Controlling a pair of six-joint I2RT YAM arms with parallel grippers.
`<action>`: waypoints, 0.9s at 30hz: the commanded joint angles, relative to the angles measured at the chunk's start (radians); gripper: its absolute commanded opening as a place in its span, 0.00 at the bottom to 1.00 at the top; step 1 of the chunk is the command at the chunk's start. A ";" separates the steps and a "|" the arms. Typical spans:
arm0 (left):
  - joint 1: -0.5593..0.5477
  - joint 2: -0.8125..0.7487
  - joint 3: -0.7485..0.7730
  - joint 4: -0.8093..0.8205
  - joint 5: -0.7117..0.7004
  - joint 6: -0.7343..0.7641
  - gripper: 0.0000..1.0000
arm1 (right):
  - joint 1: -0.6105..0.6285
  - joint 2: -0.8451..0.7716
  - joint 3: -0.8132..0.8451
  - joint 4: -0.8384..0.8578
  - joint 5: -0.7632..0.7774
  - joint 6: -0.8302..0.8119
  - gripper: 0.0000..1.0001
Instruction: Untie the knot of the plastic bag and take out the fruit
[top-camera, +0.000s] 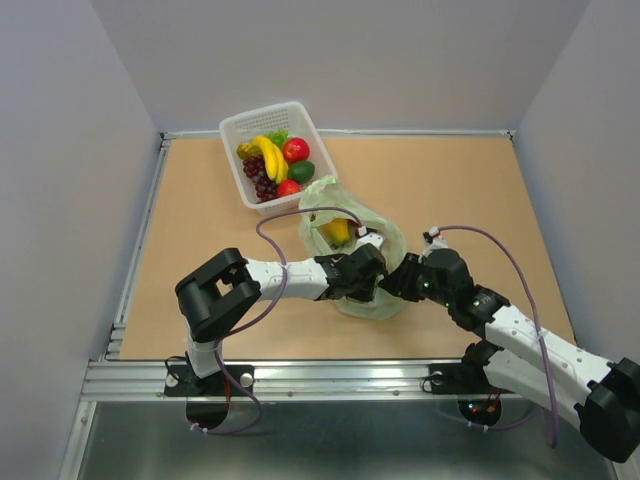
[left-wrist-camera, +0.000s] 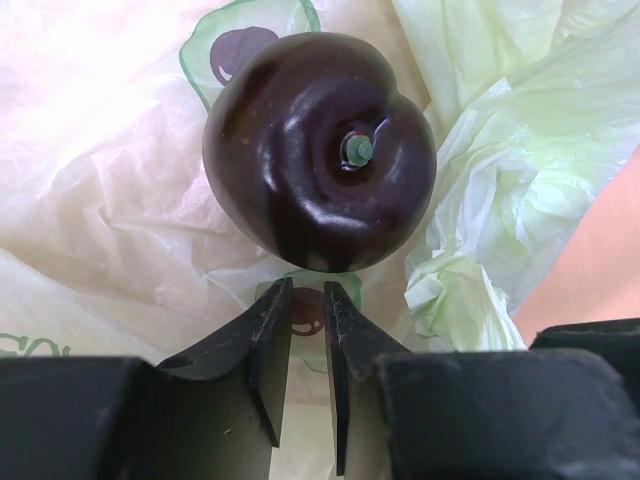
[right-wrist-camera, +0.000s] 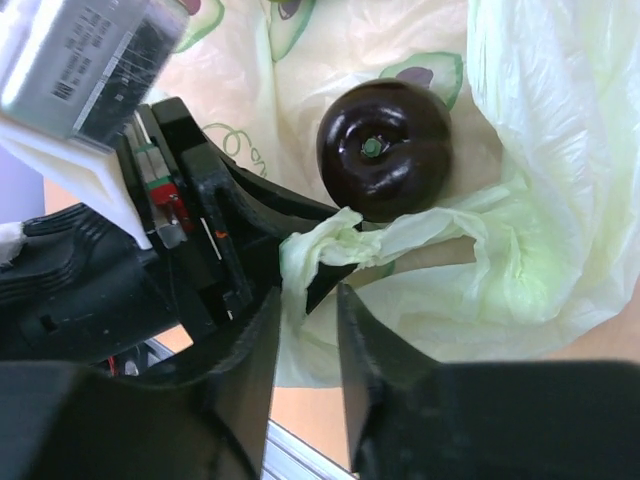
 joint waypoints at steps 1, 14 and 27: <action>-0.009 -0.027 0.017 0.028 -0.030 -0.017 0.30 | 0.002 0.016 -0.036 0.034 -0.045 -0.015 0.32; 0.000 -0.066 0.009 0.028 -0.063 -0.048 0.33 | 0.002 -0.011 -0.166 -0.012 0.053 0.066 0.01; -0.002 -0.212 0.022 -0.011 -0.113 -0.089 0.87 | 0.002 0.038 -0.198 -0.015 0.126 0.097 0.01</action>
